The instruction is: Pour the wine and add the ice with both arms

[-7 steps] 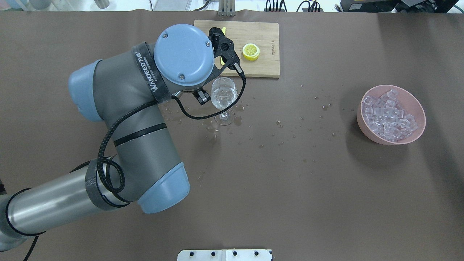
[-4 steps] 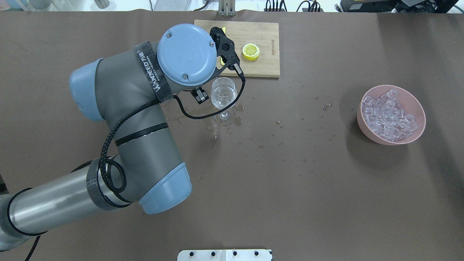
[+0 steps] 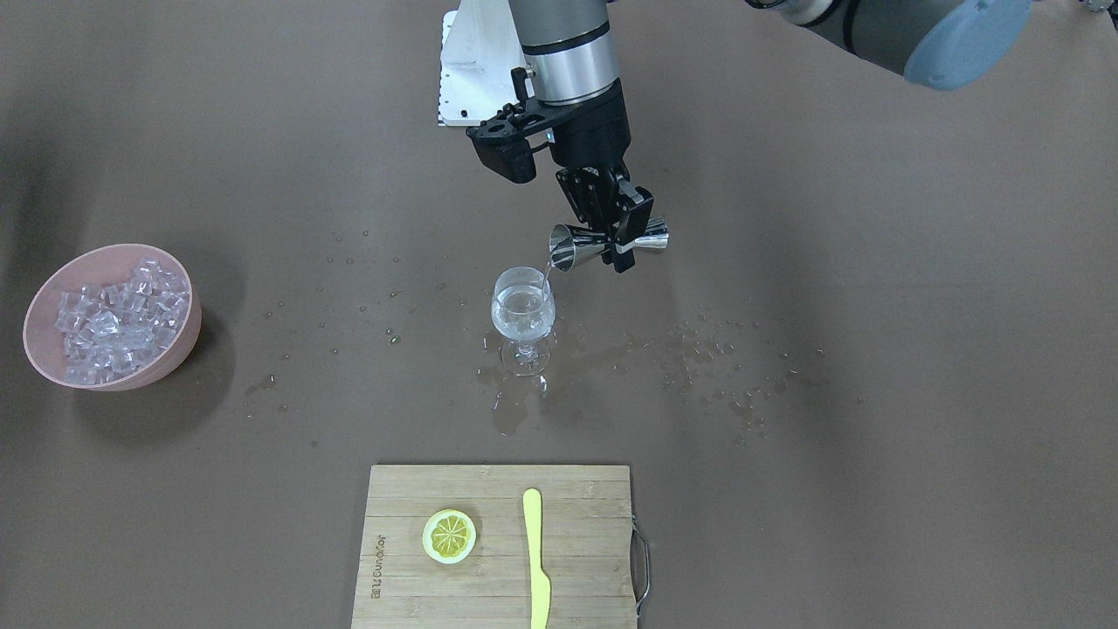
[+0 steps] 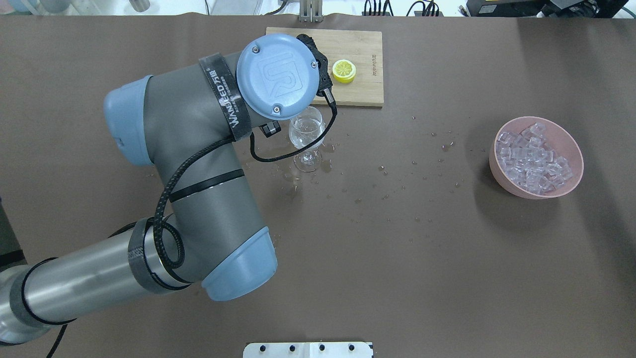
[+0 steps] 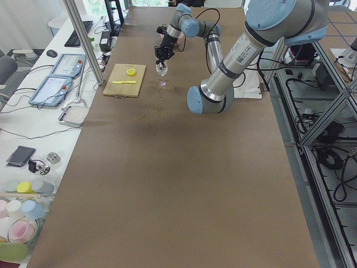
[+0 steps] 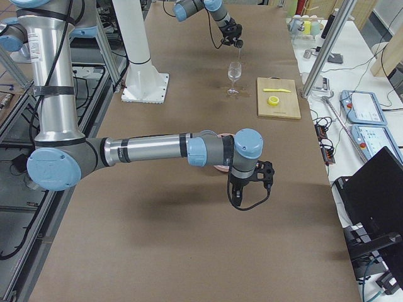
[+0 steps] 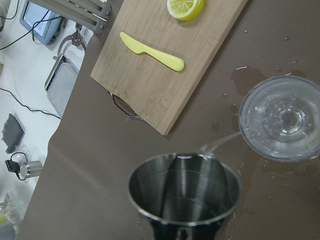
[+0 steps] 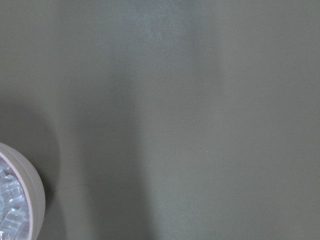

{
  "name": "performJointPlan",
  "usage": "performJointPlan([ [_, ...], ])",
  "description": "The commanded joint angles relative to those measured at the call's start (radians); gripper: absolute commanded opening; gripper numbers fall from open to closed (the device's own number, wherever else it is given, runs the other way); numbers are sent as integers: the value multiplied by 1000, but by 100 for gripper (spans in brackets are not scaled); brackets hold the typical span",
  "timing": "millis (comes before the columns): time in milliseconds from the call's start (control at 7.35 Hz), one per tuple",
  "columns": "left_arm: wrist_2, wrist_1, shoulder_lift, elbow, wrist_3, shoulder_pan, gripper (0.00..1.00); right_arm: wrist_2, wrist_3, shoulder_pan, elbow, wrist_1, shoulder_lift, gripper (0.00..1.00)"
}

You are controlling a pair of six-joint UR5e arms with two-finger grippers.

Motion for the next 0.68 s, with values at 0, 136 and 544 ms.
performJointPlan([
  [0,45,36,-25,19,2,28,0,1,-1,-1,-11,1,0,100],
  [136,77,50,-33,24,2,54,0,1,-1,-1,-13,1,0,100],
  [544,131,112,-56,50,16,74,0,3,0,-2,-16,1,0,100],
])
